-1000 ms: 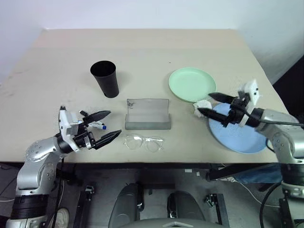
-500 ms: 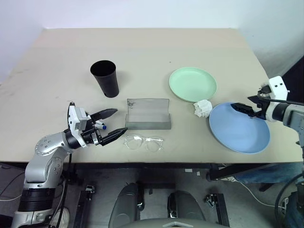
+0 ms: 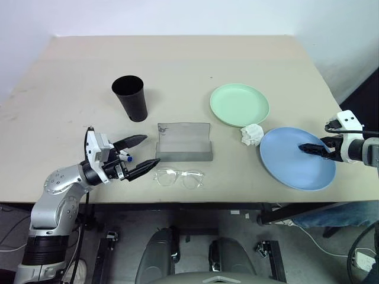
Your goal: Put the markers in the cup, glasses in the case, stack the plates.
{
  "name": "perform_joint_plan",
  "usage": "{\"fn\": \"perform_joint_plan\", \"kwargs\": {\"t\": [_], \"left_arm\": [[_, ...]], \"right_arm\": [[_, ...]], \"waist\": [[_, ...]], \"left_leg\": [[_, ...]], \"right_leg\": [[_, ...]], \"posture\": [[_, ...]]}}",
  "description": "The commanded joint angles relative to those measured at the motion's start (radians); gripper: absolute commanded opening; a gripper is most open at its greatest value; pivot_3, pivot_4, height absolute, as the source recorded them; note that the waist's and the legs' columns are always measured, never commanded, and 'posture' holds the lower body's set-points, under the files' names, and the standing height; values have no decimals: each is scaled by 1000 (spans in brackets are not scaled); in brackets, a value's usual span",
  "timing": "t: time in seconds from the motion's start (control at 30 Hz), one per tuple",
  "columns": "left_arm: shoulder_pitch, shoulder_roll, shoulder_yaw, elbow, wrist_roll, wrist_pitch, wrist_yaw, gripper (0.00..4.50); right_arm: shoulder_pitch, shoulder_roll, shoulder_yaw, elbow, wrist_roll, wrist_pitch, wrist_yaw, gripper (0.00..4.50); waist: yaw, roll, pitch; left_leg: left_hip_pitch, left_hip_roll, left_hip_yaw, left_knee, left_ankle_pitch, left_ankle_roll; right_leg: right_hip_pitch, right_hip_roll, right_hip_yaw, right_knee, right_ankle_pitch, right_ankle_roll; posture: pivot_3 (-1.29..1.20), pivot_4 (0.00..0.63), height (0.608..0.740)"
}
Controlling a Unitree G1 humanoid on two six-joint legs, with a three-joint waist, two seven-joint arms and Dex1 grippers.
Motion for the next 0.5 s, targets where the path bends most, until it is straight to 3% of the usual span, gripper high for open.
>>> {"fn": "perform_joint_plan", "kwargs": {"t": [0.03,0.27,0.5], "left_arm": [[-7,6,4,-29,-5,2,-3,4500],[-17,8,6,-47,-13,27,9,4500],[-22,6,8,-60,-14,44,18,4500]], "right_arm": [[-43,-12,4,60,-43,-29,-16,2457],[-120,-11,-22,139,-30,2,23,72],[-127,-15,-18,114,-27,40,89,31]], "waist": [[0,0,0],[-6,0,0],[-9,0,0]], "left_leg": [[0,0,0,0,0,0],[0,0,0,2,0,0],[2,1,0,2,-4,4]], "right_leg": [[0,0,0,0,0,0],[0,0,0,0,1,1],[-2,0,1,0,5,1]], "posture": [[0,150,707],[0,150,707],[0,150,707]]}}
